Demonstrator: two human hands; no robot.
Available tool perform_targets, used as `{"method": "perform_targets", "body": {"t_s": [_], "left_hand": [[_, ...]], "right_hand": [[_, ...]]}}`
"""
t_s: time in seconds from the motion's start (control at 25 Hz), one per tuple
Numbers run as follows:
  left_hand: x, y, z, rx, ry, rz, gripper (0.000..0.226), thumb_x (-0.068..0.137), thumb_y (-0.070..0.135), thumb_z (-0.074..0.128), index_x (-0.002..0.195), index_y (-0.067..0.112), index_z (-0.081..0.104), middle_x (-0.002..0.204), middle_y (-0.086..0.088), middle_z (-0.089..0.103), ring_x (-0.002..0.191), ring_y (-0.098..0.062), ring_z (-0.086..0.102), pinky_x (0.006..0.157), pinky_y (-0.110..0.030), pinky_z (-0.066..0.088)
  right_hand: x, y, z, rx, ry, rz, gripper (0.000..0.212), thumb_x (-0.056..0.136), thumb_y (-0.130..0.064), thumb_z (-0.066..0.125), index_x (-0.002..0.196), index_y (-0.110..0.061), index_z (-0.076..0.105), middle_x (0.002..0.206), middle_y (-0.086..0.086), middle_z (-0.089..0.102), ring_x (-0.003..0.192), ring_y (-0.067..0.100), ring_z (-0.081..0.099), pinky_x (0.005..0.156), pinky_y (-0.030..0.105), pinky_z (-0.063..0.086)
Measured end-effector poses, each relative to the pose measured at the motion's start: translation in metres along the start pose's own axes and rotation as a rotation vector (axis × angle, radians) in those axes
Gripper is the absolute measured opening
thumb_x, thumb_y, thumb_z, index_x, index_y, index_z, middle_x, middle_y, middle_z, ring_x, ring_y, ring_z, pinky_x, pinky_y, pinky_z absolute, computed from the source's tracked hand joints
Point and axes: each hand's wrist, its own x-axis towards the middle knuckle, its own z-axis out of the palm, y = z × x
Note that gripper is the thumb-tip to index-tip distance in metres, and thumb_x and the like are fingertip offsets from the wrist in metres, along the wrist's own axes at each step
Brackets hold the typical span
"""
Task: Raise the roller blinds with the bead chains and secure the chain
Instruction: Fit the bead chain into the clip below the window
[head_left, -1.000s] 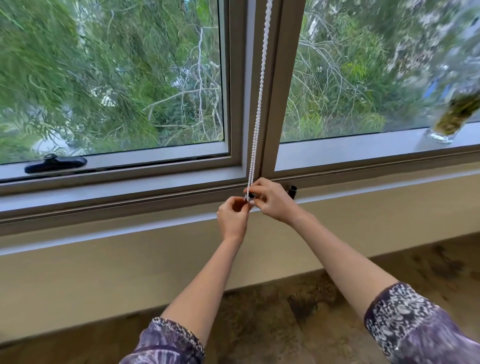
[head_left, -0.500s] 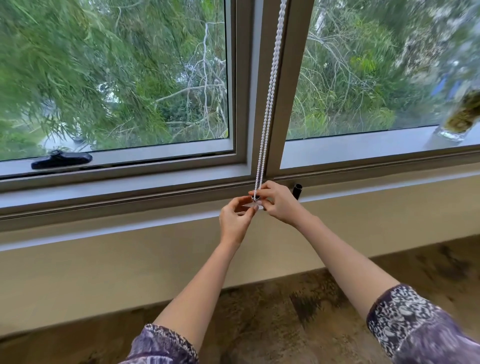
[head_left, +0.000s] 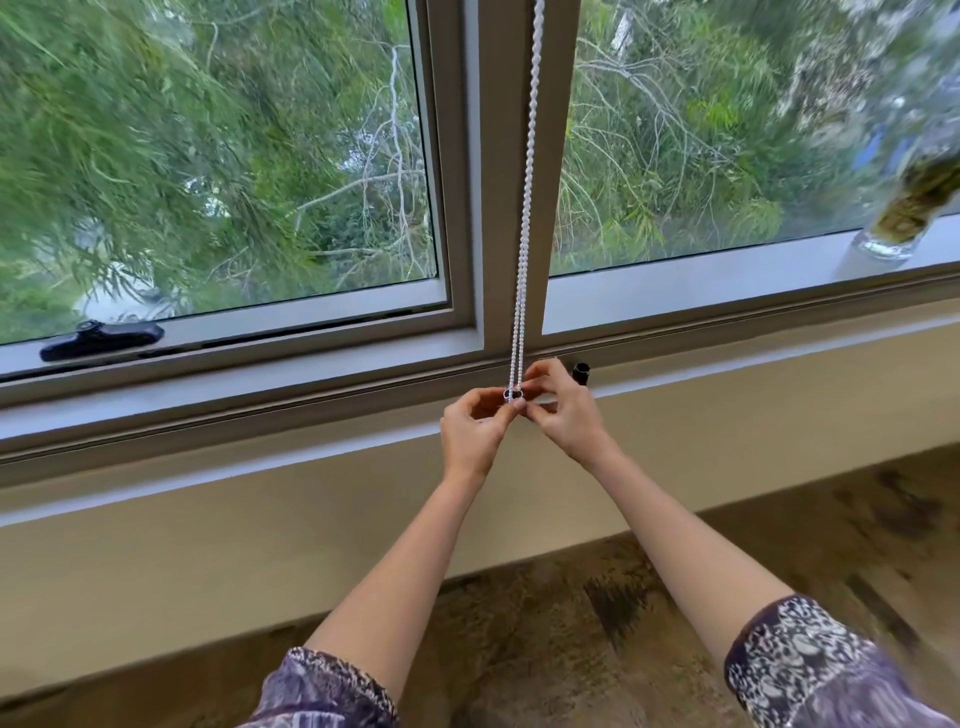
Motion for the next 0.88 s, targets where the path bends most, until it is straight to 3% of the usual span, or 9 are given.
{"method": "perform_targets", "body": {"t_s": [0.2,0.4,0.52,0.64,0.72,0.88], "left_hand": [[0.009,0.006,0.009,0.11,-0.063,0.018,0.023,0.075,0.023,0.082,0.095,0.015,0.077,0.087,0.001,0.077,0.084,-0.011,0.073,0.081,-0.028,0.058],[0.008,0.007,0.02,0.233,-0.036,0.093,0.022,0.077,0.033,0.079,0.094,0.02,0.078,0.085,0.007,0.077,0.08,-0.005,0.072,0.08,-0.034,0.06],[0.008,0.004,0.021,0.292,0.029,0.119,0.026,0.078,0.041,0.076,0.095,0.022,0.077,0.085,0.009,0.077,0.08,-0.002,0.071,0.08,-0.034,0.06],[0.014,0.002,0.02,0.284,0.082,0.085,0.03,0.077,0.045,0.075,0.095,0.022,0.077,0.083,0.01,0.077,0.08,-0.002,0.071,0.081,-0.035,0.059],[0.017,0.003,0.02,0.287,0.102,0.074,0.029,0.076,0.046,0.075,0.095,0.024,0.077,0.081,0.011,0.076,0.078,0.0,0.071,0.08,-0.034,0.059],[0.019,0.003,0.024,0.298,0.108,0.075,0.029,0.076,0.047,0.074,0.096,0.026,0.076,0.079,0.013,0.075,0.076,0.002,0.07,0.08,-0.033,0.059]], "right_hand": [[-0.003,0.006,-0.009,0.039,0.039,0.025,0.033,0.079,-0.014,0.072,0.108,-0.016,0.057,0.101,-0.002,0.073,0.099,0.004,0.066,0.084,0.016,0.051],[-0.008,0.012,-0.011,0.118,0.086,0.041,0.028,0.08,-0.014,0.073,0.106,-0.012,0.063,0.096,-0.005,0.07,0.094,0.003,0.067,0.077,0.022,0.057],[-0.009,0.023,-0.014,0.12,0.265,0.129,0.019,0.08,-0.019,0.073,0.098,-0.017,0.066,0.087,-0.006,0.069,0.083,0.0,0.066,0.072,0.014,0.054],[-0.002,0.042,-0.022,0.039,0.476,0.308,0.018,0.079,-0.018,0.072,0.096,-0.014,0.067,0.092,0.006,0.069,0.083,0.015,0.065,0.078,0.028,0.054],[0.006,0.054,-0.023,-0.039,0.469,0.394,0.026,0.079,-0.02,0.073,0.102,-0.009,0.065,0.1,0.012,0.065,0.09,0.025,0.061,0.084,0.035,0.051],[0.024,0.065,-0.019,-0.09,0.362,0.47,0.044,0.077,-0.025,0.074,0.115,-0.006,0.061,0.111,0.013,0.062,0.104,0.028,0.058,0.092,0.036,0.045]]}}
